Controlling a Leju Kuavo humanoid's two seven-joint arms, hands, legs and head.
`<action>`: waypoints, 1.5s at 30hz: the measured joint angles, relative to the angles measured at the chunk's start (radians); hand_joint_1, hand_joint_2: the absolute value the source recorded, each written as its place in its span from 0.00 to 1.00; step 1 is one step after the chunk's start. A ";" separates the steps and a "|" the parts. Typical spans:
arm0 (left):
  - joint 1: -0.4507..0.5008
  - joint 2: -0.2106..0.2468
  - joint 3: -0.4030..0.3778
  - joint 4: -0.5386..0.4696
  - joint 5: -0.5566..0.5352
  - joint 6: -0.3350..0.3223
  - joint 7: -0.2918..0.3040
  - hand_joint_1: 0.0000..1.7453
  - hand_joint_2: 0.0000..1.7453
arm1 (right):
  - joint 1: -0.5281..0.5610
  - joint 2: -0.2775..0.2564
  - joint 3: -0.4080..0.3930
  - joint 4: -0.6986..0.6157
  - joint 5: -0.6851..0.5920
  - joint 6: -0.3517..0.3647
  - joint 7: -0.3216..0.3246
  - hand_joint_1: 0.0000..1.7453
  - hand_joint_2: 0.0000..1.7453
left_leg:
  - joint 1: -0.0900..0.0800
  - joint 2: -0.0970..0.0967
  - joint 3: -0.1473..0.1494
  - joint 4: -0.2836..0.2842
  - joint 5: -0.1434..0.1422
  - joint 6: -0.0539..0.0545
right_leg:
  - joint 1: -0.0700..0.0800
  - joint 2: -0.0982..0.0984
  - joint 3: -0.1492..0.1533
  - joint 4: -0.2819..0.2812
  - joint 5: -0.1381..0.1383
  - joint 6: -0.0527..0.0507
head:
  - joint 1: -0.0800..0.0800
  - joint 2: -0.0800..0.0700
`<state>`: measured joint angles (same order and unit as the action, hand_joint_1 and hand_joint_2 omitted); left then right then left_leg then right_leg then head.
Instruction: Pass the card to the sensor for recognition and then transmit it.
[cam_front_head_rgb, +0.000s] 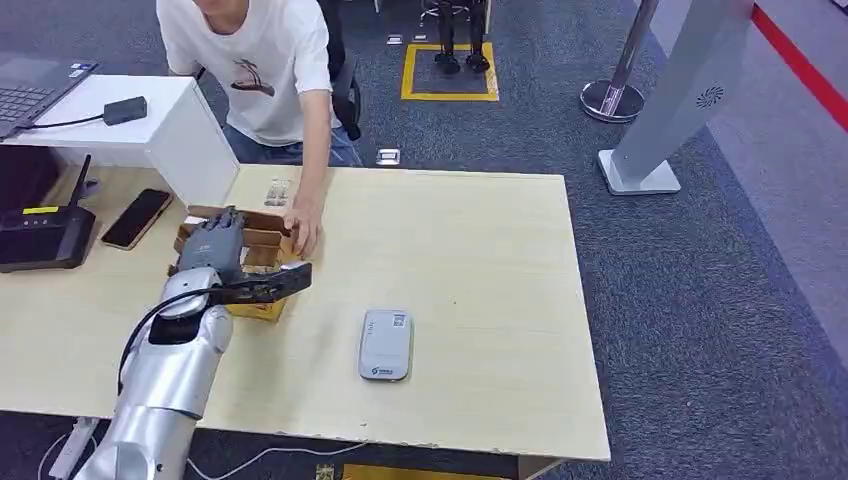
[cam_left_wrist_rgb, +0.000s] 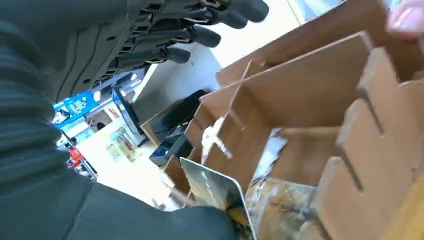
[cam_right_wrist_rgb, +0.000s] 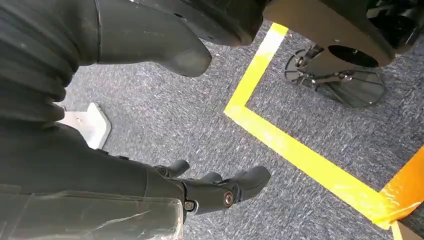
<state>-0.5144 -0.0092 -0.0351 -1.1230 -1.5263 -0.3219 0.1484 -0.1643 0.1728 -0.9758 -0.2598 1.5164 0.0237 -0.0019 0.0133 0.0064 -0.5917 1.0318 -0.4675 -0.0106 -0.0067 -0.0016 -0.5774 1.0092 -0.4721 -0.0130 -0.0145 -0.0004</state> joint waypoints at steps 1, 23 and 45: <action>0.003 -0.001 -0.004 -0.005 0.000 0.000 0.001 0.00 1.00 | 0.001 0.000 0.000 0.000 0.000 0.000 0.000 0.00 1.00 | 0.000 0.000 0.000 0.000 0.000 0.000 | 0.000 0.000 0.000 0.000 0.000 0.000 | 0.000 0.000; 0.006 -0.007 -0.027 -0.019 0.000 -0.008 -0.005 0.00 1.00 | 0.002 0.000 0.000 0.000 0.003 -0.002 0.001 0.00 1.00 | 0.000 0.000 0.000 0.000 0.000 0.000 | 0.000 0.000 0.000 0.000 0.000 0.000 | 0.000 0.000; -0.025 0.000 -0.037 -0.009 0.000 0.055 0.041 0.00 1.00 | 0.001 0.000 -0.001 0.000 -0.001 -0.011 -0.001 0.00 1.00 | 0.000 0.000 0.000 0.000 0.000 0.000 | 0.000 0.000 0.000 0.000 0.000 0.000 | 0.000 0.000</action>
<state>-0.5392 -0.0088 -0.0725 -1.1323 -1.5259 -0.2673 0.1890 -0.1632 0.1724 -0.9766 -0.2598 1.5156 0.0129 -0.0027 0.0134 0.0067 -0.5920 1.0318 -0.4675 -0.0106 -0.0067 -0.0015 -0.5777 1.0092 -0.4720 -0.0130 -0.0145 -0.0004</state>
